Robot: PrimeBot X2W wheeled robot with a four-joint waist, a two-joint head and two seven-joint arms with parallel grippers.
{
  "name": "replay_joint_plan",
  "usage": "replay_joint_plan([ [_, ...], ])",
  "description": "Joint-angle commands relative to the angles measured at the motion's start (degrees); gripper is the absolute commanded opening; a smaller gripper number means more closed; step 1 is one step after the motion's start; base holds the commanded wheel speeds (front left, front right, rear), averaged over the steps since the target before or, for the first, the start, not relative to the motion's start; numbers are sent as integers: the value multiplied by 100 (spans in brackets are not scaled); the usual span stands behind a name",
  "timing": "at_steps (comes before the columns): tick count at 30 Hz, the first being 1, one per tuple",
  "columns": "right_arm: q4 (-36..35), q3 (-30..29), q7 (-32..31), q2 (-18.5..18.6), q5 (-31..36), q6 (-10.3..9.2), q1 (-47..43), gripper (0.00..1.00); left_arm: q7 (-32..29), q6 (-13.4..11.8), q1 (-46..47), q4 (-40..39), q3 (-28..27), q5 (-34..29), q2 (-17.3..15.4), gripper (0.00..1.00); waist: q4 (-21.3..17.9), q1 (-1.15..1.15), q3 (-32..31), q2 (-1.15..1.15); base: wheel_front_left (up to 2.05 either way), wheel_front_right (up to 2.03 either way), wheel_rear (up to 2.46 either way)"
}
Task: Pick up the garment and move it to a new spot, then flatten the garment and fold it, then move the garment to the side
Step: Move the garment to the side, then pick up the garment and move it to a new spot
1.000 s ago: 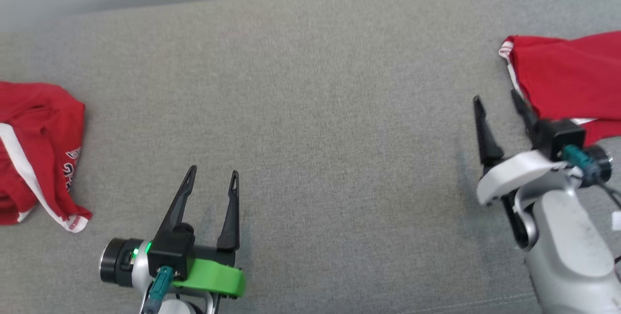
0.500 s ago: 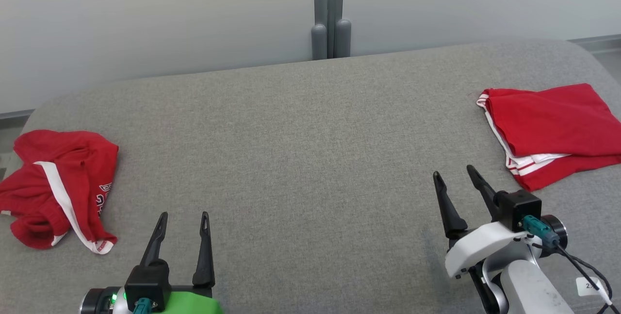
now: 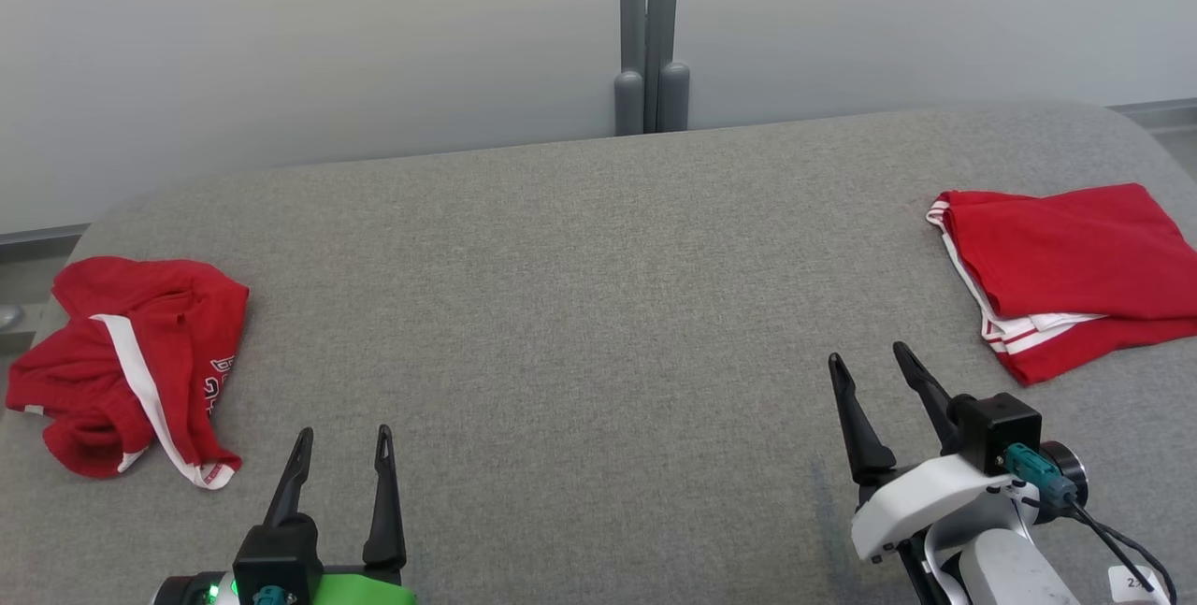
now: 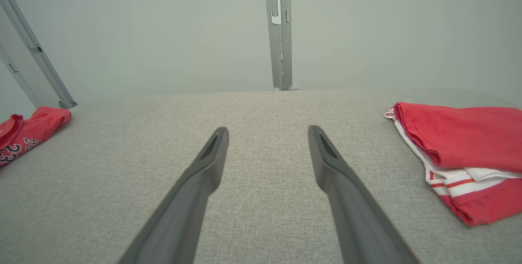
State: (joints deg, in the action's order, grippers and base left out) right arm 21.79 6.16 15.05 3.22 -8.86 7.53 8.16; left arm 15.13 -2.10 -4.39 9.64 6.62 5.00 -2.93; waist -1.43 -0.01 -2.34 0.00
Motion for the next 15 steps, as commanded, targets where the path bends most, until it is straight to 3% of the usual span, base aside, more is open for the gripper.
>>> replay_joint_plan([
  [1,-41,0,15,1,46,-9,-108,100,-4,-27,-59,5,-12,35,2,100,3,1,7,0,0,0,0],
  [15,-104,-65,15,-26,60,-9,-66,100,-4,-81,-22,-2,-19,77,1,100,75,1,83,0,0,0,0],
])
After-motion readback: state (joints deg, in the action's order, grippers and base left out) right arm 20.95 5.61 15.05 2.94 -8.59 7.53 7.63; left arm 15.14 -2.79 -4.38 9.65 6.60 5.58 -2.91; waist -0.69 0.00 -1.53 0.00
